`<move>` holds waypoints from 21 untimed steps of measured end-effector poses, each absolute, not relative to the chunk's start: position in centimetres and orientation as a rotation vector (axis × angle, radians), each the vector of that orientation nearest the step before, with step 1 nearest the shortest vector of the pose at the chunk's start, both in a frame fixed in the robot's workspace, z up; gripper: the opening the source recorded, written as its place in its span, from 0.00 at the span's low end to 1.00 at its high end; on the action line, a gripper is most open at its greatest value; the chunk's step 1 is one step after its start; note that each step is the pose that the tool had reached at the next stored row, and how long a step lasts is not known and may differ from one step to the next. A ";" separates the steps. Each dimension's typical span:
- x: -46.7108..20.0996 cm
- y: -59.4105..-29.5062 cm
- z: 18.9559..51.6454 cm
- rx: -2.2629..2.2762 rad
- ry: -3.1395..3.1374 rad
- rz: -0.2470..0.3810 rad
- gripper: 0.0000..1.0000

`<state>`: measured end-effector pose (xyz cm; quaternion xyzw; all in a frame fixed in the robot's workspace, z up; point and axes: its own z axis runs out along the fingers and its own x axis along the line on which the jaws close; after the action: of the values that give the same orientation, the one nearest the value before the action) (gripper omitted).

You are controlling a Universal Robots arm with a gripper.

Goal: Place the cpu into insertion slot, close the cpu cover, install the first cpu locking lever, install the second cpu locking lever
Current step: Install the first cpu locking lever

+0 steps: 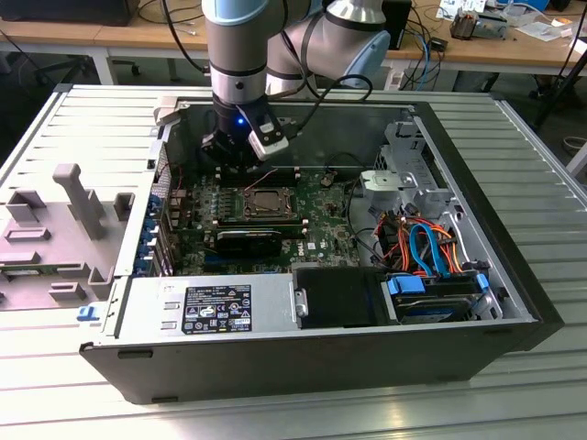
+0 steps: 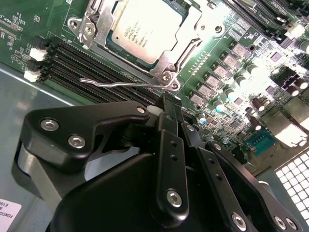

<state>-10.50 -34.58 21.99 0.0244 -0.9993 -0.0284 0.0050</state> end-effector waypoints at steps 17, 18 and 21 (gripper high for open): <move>-10.3 -34.6 21.7 0.076 -3.130 -0.089 0.11; -10.2 -34.6 21.6 0.077 -3.130 -0.088 0.11; -10.0 -34.6 21.4 0.077 -3.130 -0.087 0.11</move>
<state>-9.98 -34.58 21.39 0.0244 -0.9993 -0.0279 0.0050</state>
